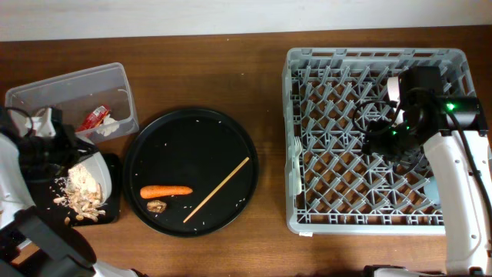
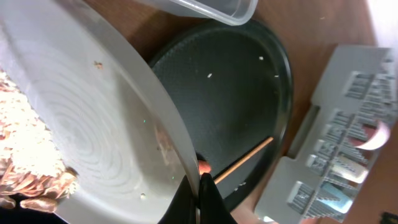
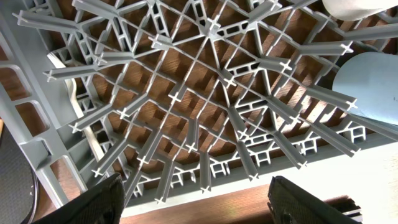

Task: Sort waste into correct bins and load items into the dishwasher rack
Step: 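Tilt the plate over the black rectangular tray to dump rice and shells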

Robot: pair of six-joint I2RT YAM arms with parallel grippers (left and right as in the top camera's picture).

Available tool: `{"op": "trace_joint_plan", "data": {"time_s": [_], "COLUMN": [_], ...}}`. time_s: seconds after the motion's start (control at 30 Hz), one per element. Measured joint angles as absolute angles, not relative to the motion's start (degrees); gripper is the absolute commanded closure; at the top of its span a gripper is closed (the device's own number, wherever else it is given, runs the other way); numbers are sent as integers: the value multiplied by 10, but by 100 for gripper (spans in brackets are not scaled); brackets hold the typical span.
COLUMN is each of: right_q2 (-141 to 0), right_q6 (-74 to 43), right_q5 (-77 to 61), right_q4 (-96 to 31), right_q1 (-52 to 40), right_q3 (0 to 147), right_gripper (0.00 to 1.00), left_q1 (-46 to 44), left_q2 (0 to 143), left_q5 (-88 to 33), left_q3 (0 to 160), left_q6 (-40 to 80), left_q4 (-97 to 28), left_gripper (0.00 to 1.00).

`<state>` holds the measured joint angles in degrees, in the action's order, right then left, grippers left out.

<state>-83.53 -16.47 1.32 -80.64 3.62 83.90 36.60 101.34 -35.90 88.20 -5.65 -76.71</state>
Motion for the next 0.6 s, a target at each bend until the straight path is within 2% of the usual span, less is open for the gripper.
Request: {"op": "trace_joint_plan", "data": {"time_s": [0.6], "right_q2": [-835], "right_q6": [-165], "right_q5": [13], "right_q4": [-806], "right_q1": [36], "right_q3": [839], "right_gripper": [23], "left_q1": [462], "left_q2": [1013], "left_q5": [-533], "left_q3": [882], "left_q6": [-189], "left_q4": [-828], "left_gripper": [100]}}
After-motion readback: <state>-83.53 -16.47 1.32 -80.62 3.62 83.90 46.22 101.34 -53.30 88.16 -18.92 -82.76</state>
